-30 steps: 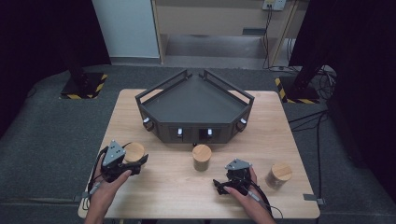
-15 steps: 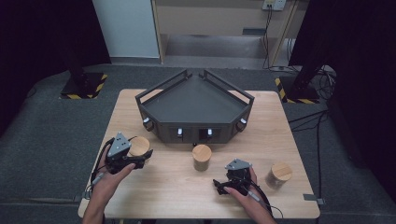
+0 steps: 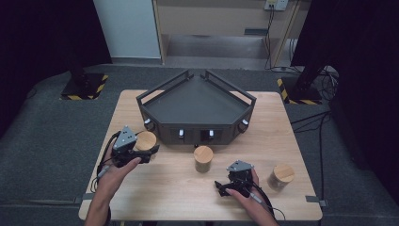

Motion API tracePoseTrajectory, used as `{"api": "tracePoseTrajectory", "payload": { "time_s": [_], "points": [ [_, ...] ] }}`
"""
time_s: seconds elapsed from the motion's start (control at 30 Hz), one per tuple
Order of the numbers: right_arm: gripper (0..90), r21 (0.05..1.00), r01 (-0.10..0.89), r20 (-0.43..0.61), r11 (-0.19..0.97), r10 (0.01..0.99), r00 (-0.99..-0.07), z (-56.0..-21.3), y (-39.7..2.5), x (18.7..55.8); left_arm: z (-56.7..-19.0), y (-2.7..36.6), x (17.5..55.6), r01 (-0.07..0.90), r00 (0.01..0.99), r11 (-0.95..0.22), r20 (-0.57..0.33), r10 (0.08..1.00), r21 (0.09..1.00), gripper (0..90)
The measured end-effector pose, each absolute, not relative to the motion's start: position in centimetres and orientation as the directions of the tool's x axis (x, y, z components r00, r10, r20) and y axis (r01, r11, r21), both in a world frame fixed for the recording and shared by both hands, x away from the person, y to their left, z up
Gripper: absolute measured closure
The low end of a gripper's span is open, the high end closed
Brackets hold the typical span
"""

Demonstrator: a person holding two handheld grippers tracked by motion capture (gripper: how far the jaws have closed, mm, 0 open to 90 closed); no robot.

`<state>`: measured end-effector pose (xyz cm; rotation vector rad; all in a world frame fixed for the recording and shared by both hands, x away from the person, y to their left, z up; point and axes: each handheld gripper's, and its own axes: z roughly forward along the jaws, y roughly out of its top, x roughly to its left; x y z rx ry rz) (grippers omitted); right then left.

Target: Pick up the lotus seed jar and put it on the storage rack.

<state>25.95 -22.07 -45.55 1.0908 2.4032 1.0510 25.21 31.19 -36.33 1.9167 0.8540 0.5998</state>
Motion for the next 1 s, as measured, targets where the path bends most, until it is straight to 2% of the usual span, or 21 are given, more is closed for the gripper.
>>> {"api": "tracePoseTrajectory", "payload": {
  "time_s": [0.3, 0.7, 1.0],
  "points": [
    [0.5, 0.726, 0.525, 0.027, 0.444, 0.745, -0.667, -45.5, -22.1, 26.0, -35.2, 30.8, 25.8, 0.303, 0.654, -0.360, 0.081, 0.752, 0.882, 23.7],
    [0.5, 0.726, 0.525, 0.027, 0.445, 0.745, -0.667, -45.5, -22.1, 26.0, -35.4, 30.9, 26.9, 0.297, 0.661, -0.329, 0.056, 0.748, 0.896, 23.7],
    [0.5, 0.726, 0.525, 0.026, 0.445, 0.744, -0.667, -45.5, -22.1, 26.0, -34.5, 30.8, 27.4, 0.275, 0.674, -0.335, 0.068, 0.736, 0.901, 23.8]
  ]
}}
